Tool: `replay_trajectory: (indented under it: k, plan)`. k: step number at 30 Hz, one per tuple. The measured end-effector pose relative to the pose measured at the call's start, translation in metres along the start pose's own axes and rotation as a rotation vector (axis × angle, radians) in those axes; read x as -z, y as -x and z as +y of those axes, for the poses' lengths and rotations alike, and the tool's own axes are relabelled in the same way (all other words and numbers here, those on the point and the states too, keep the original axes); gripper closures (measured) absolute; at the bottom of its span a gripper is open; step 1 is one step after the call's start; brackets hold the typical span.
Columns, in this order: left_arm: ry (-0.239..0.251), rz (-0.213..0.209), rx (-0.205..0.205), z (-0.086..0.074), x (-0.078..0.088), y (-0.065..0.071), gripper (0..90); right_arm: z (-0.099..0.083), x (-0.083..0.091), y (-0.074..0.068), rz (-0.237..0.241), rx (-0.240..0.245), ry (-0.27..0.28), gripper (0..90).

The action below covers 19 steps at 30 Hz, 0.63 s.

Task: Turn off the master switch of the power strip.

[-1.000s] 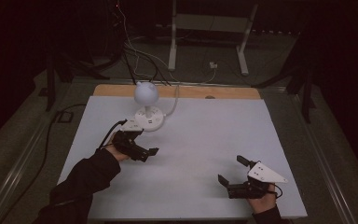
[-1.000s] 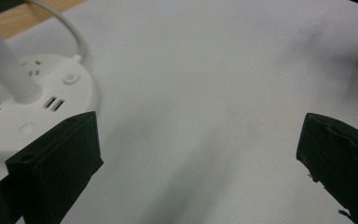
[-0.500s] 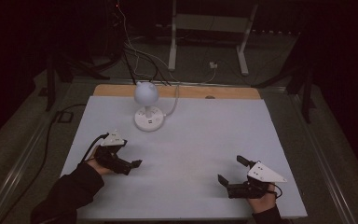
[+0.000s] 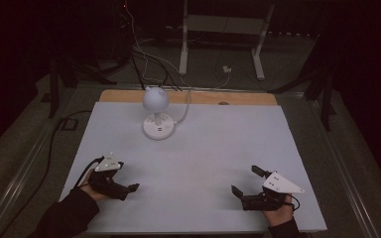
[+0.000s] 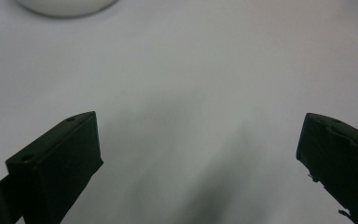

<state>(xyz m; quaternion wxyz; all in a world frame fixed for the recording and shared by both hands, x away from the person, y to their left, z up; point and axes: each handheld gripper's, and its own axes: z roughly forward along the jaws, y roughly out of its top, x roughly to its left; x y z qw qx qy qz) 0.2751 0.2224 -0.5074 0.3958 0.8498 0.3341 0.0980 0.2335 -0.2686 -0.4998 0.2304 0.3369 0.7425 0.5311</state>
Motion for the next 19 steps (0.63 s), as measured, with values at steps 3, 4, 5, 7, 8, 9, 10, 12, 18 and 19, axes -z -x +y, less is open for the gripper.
replay_trajectory:
  k: [3,4,5,7,8,9,10,12,18,19]
  plan:
    - [-0.02,0.009,-0.016,-0.008,0.002,0.003,0.3,0.0,0.0,0.0,0.001,0.001,-0.001,0.0]
    - [-0.028,0.018,-0.022,-0.011,0.002,0.005,0.3,0.0,0.0,0.0,0.001,0.001,0.0,0.0]
    - [-0.034,0.025,-0.027,-0.013,0.003,0.006,0.3,0.0,0.001,0.0,0.001,0.001,-0.001,0.0]
    - [-0.036,0.029,-0.026,-0.019,0.006,0.005,0.3,0.0,0.0,0.0,0.003,0.001,-0.001,0.0]
    - [-0.032,0.028,-0.022,-0.022,0.007,0.005,0.3,0.0,0.0,0.0,0.004,0.001,-0.001,0.0]
    - [-0.033,0.032,-0.021,-0.024,0.008,0.004,0.3,0.0,0.0,0.0,0.004,-0.001,-0.002,0.0]
    - [-0.032,0.034,-0.017,-0.026,0.009,0.004,0.3,0.0,0.0,0.0,0.004,-0.003,-0.004,0.0]
    - [-0.032,0.03,-0.004,-0.031,0.011,0.002,0.3,-0.001,-0.001,0.0,0.006,0.001,-0.008,0.0]
    - [-0.002,0.021,-0.001,-0.032,0.013,0.002,0.4,0.0,-0.001,0.0,0.009,0.007,-0.007,0.0]
    - [0.002,0.021,-0.001,-0.031,0.012,0.001,0.3,0.0,-0.001,0.0,0.009,0.008,-0.007,0.0]
